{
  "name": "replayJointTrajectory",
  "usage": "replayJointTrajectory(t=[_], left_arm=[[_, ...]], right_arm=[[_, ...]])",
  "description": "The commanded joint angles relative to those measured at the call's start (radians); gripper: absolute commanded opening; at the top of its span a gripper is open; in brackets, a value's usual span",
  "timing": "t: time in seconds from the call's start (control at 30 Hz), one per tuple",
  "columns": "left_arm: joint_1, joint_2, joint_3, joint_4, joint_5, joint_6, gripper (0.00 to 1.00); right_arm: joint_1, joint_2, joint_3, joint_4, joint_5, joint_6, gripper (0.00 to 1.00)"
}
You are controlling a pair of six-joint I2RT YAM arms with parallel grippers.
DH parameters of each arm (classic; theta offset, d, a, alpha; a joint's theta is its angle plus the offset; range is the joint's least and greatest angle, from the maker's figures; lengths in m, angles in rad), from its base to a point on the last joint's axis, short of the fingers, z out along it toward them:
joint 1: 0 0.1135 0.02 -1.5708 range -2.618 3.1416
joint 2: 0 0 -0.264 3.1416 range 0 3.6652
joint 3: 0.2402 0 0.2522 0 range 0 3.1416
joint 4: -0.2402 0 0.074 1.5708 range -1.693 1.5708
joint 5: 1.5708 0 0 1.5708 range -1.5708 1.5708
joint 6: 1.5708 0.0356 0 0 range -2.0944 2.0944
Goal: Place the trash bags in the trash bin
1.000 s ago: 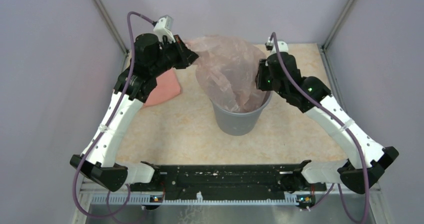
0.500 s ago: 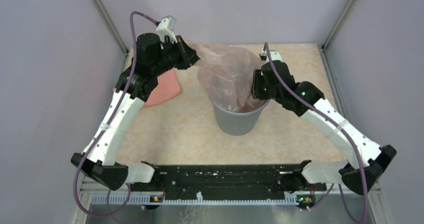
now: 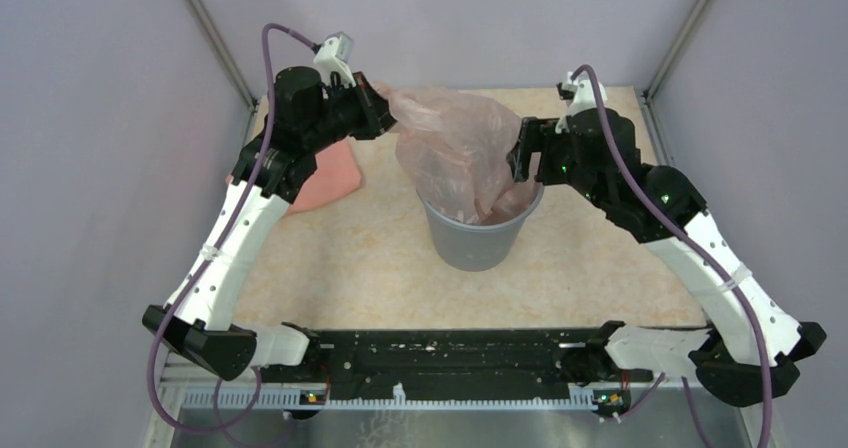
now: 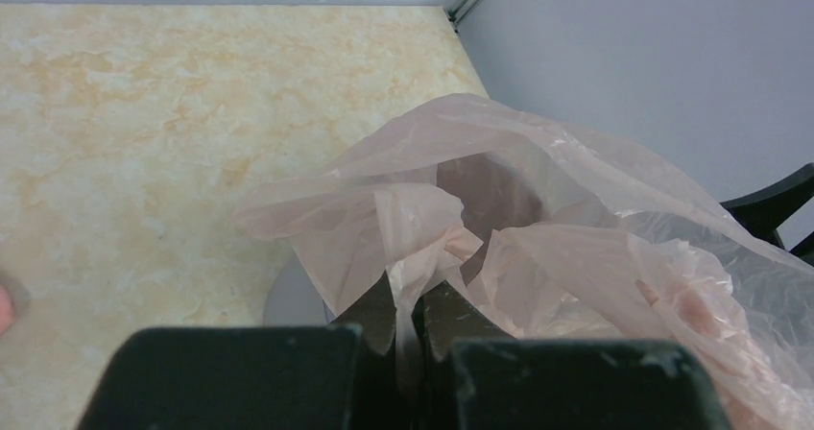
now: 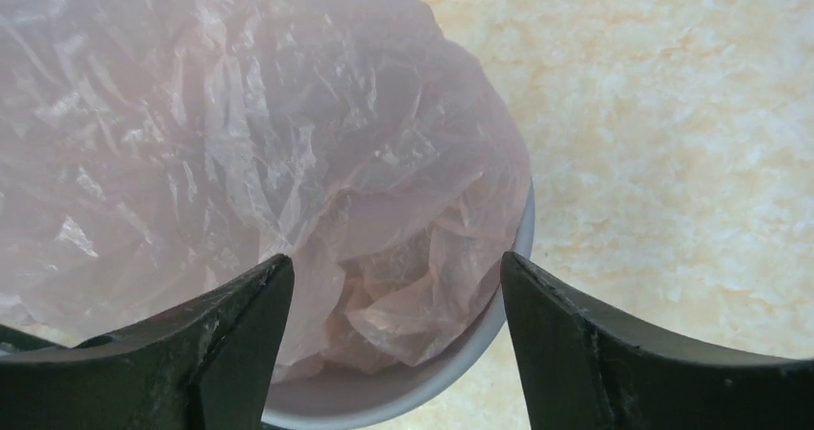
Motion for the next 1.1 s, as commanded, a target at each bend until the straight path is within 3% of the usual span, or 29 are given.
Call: replayJointTrajectory(t=[0.0,0.13,0.23,0.43,0.5,0.7,0.9,1.07], left_arm=[[0.003,-0.01,0.0,0.044,0.019,-0.006,0.0],[0.003,-0.01,-0.002,0.043,0.021,-0.007,0.0],[0.003,-0.006,-0.005,0.044,0.026,-0.008,0.0],[-0.004,0.007,-0.016,0.056,0.05,-0.014,0.0],[-0.014,0.011,-0.026,0.062,0.05,-0.013,0.0],[-0.051,0.017,-0.063,0.067,0.05,-0.01,0.0],[-0.075,0.019,-0.065,0.058,0.039,0.002,0.0],[-0.089,0.022,-0.079,0.061,0.037,0.001,0.0]], right_arm=[[0.008,0.044,0.097,0.047,0.059,-0.064,0.83],[-0.031,0.111,0.132,0.102,0.062,-0.095,0.86],[-0.044,0.143,0.104,0.138,0.058,-0.093,0.78],[-0.044,0.11,-0.087,0.21,-0.054,-0.026,0.37],[-0.043,0.083,-0.157,0.231,-0.076,0.001,0.3],[-0.043,0.044,-0.191,0.208,-0.084,0.026,0.35],[-0.042,-0.004,-0.067,0.142,-0.103,-0.002,0.58],[-0.034,-0.033,0.002,0.106,-0.149,-0.02,0.68]])
